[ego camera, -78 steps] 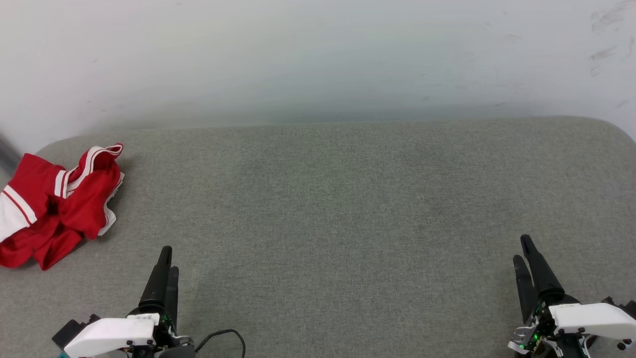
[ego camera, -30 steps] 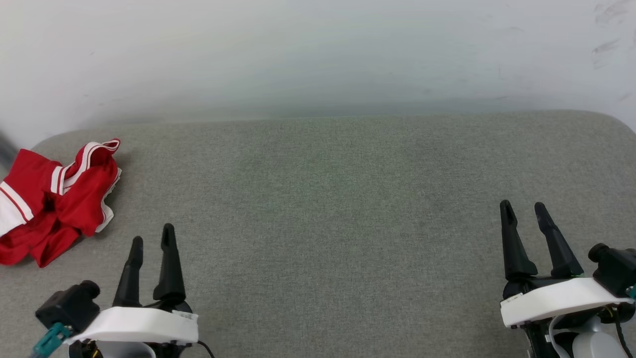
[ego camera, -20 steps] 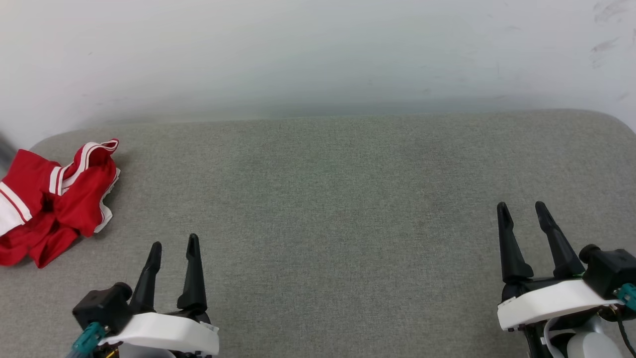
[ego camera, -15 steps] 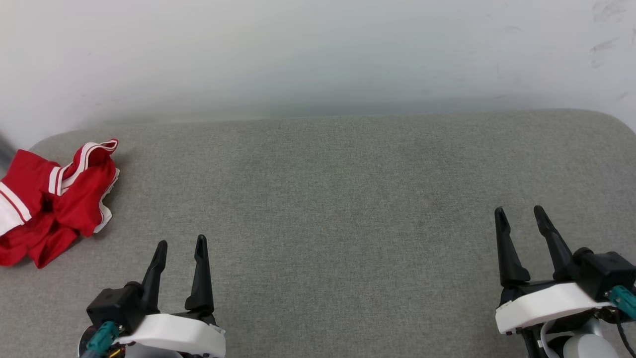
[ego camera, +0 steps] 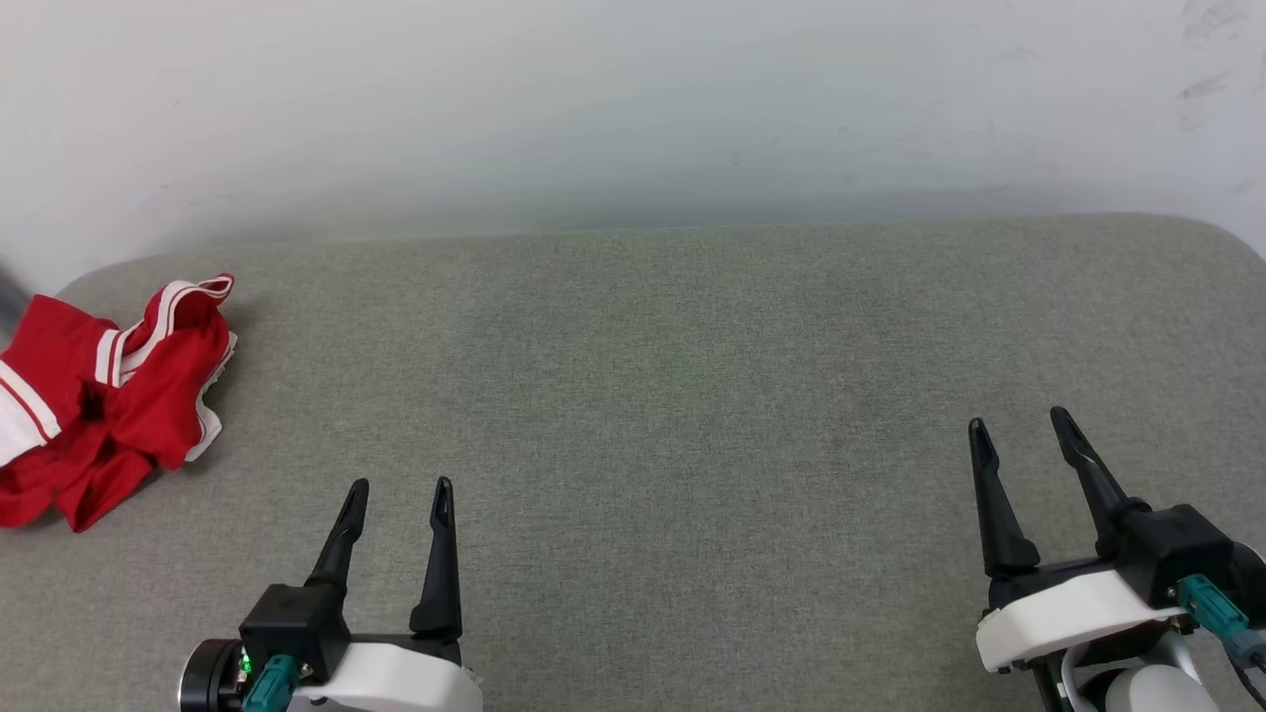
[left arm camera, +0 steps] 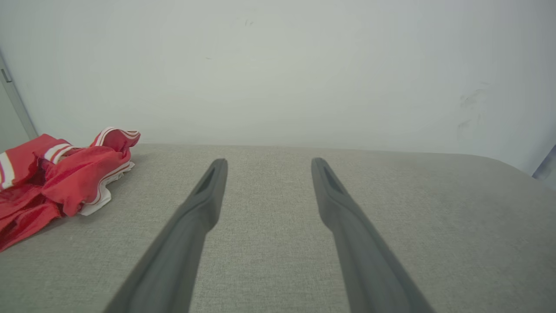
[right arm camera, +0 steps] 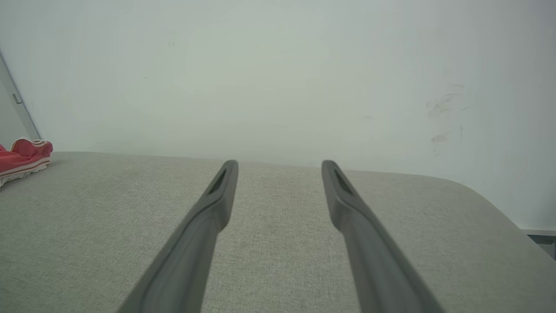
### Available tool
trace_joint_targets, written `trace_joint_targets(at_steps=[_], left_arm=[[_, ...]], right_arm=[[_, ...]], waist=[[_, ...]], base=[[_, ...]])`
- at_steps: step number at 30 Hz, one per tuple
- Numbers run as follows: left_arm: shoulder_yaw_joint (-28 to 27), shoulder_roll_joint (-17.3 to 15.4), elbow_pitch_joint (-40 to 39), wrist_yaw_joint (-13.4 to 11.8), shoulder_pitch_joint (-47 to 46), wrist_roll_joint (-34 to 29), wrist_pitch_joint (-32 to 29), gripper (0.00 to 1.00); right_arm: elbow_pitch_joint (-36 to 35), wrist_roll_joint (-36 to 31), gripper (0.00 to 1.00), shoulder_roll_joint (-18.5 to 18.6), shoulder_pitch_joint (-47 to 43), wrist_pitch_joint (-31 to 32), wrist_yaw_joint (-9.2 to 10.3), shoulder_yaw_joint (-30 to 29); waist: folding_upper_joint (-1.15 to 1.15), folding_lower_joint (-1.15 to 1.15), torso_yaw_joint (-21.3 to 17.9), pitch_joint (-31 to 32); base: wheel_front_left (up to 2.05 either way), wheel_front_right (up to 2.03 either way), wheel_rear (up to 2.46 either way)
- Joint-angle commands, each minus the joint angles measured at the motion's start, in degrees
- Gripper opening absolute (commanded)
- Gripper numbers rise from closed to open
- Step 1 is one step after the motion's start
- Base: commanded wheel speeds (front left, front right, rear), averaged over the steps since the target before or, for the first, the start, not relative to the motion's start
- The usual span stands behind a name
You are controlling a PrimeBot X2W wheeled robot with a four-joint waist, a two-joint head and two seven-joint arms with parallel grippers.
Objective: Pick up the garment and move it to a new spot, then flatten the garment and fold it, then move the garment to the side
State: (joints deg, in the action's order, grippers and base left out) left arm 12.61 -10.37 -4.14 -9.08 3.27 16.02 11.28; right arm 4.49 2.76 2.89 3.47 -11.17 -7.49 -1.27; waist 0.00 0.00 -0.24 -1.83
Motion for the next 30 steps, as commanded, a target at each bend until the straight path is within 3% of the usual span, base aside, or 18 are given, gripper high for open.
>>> trace_joint_targets(at_steps=[1,11,19,25,30], left_arm=[[0.23,-0.44,-0.47,0.17,0.33,-1.21,0.56,1.00],[-1.16,1.19,-1.02,2.41,1.16,-4.21,1.71,1.00],[-5.87,4.36,-1.30,5.61,2.28,-4.32,2.49,1.00],[-9.26,6.53,-0.04,12.37,3.13,-4.90,3.12,1.00],[-10.85,7.24,1.33,14.98,2.93,-6.68,3.68,1.00]], right_arm=[[-0.53,-1.40,1.00,-0.01,0.18,-0.62,0.00,0.06],[-0.92,-4.10,1.00,-0.02,0.40,-1.82,0.01,0.03],[0.40,-0.44,1.00,-0.04,0.29,-2.56,0.01,-0.55],[2.21,3.86,1.00,-0.04,0.65,-3.15,0.01,-0.08],[3.05,2.88,1.00,-0.04,1.08,-3.76,0.01,0.50]], waist=[[0.00,0.00,-0.01,-0.04],[0.00,0.00,-0.07,-0.41],[0.00,0.00,-0.09,-0.59],[0.00,0.00,-0.18,-0.80],[0.00,0.00,-0.27,-1.01]], base=[[0.00,0.00,0.00],[0.00,0.00,0.00],[0.00,0.00,0.00],[0.00,0.00,0.00],[0.00,0.00,0.00]])
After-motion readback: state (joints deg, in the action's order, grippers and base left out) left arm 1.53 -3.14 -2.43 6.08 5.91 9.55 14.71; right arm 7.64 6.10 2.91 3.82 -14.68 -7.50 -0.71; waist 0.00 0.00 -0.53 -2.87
